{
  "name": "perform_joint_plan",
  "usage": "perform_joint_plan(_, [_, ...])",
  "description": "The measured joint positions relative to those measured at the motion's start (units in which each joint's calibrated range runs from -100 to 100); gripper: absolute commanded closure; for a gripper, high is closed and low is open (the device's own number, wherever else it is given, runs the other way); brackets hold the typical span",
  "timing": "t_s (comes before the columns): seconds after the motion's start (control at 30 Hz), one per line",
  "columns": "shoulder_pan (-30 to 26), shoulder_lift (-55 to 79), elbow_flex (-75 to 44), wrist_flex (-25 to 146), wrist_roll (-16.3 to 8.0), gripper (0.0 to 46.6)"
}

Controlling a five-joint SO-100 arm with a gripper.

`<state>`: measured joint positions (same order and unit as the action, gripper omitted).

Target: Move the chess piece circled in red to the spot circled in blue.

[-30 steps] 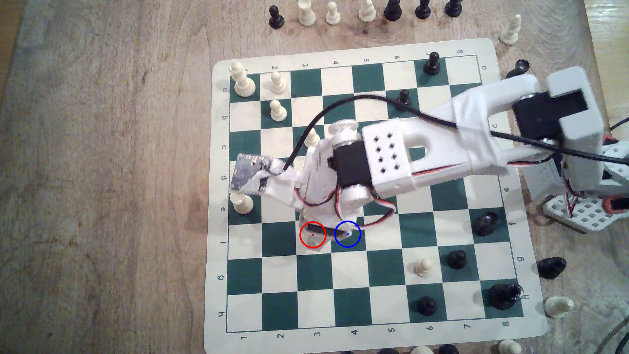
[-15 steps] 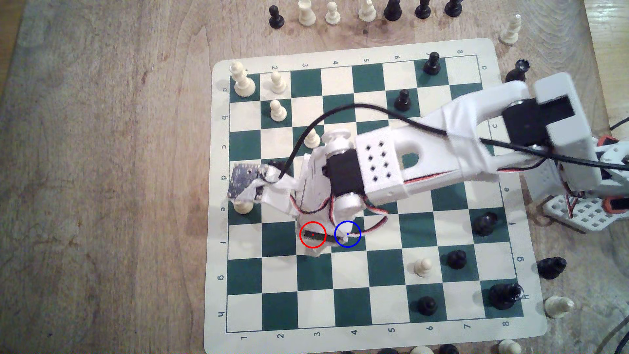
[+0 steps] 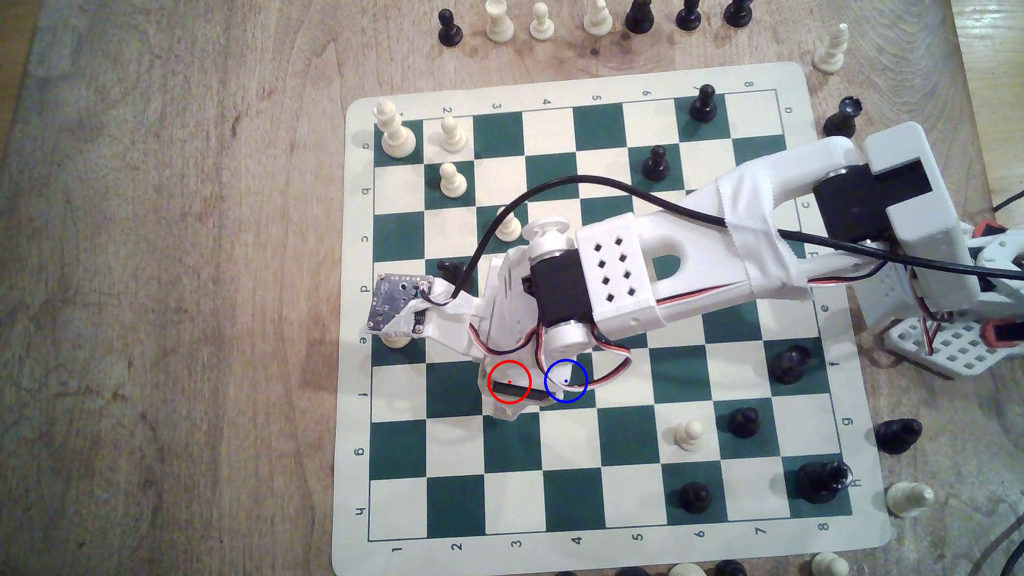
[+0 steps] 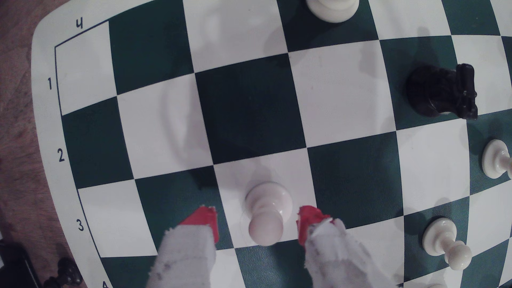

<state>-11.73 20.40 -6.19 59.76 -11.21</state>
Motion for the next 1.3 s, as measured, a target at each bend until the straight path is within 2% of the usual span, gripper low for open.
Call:
perform_joint_plan(0.63, [0.0, 1.2, -0.6, 0.0, 0.0, 43.8])
perform_joint_plan(1.03, [0.0, 0.3, -0.7, 0.1, 0.0, 44.8])
perform_joint_plan(1.3, [-0.8, -10.2, 4.3, 0.6, 0.0, 45.0])
